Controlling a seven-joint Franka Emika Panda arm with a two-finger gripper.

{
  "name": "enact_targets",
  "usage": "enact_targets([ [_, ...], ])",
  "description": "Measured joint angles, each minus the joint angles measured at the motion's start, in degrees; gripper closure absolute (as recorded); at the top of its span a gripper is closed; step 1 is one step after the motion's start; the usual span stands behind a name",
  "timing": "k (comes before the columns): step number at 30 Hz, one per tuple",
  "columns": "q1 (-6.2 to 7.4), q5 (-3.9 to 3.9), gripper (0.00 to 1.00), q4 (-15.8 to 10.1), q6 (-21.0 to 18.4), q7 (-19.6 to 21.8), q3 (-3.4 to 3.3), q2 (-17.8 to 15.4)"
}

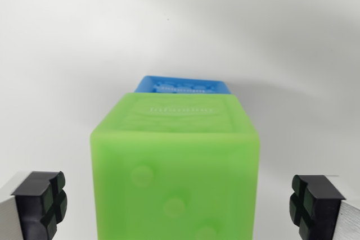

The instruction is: Stack cube

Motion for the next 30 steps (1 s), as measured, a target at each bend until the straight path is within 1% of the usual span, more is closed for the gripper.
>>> enact_targets([
  [17, 0.0, 0.32, 0.0, -0.16, -5.92, -0.14, 0.09, -6.21],
  [30, 0.0, 0.66, 0.0, 1.18, -12.46, -0.42, 0.12, -11.45],
])
